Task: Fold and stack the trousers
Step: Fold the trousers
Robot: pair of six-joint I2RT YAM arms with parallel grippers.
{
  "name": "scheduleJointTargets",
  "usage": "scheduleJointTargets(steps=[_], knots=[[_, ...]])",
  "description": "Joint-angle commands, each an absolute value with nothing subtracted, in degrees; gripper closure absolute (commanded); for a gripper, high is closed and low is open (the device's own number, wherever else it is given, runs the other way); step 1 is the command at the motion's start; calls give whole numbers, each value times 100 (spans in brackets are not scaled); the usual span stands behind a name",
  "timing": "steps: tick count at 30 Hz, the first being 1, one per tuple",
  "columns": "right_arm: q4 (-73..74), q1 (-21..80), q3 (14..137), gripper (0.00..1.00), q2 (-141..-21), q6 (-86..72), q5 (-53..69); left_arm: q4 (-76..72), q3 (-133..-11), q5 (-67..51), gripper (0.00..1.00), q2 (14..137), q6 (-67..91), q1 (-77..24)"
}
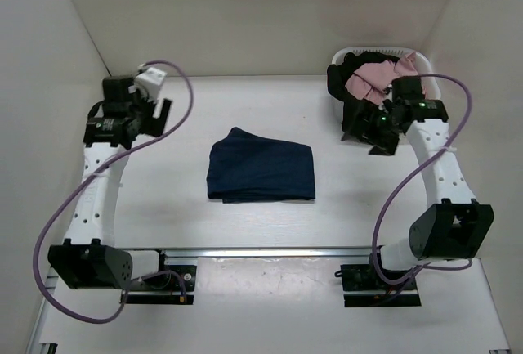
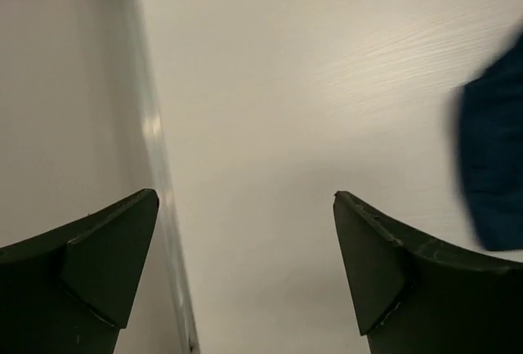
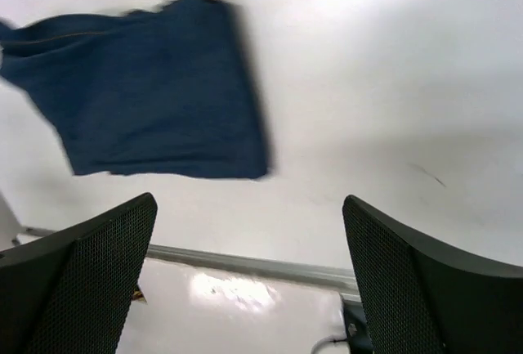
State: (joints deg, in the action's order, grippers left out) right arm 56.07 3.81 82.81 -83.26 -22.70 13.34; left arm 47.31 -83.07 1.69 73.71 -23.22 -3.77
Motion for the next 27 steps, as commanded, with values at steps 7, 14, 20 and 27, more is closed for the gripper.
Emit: scheduleJointTargets(steps=[7,14,20,27], knots=[[6724,-1045,8227,1,-7638,-1652,134,5054,-5961,1327,0,6171,-1785,2073],[6496,-1046,8165,1,-7392,-1775,220,5168,-5580,588,0,5897,-1512,2733],[6495,-1046,8060,1,-7277,-1775,229,5168,-5791,527,0,5897,-1512,2874],[6442,-1046,7778,1,-6935,-1670,18,5273,-5792,369,0,5897,-1460,2874]])
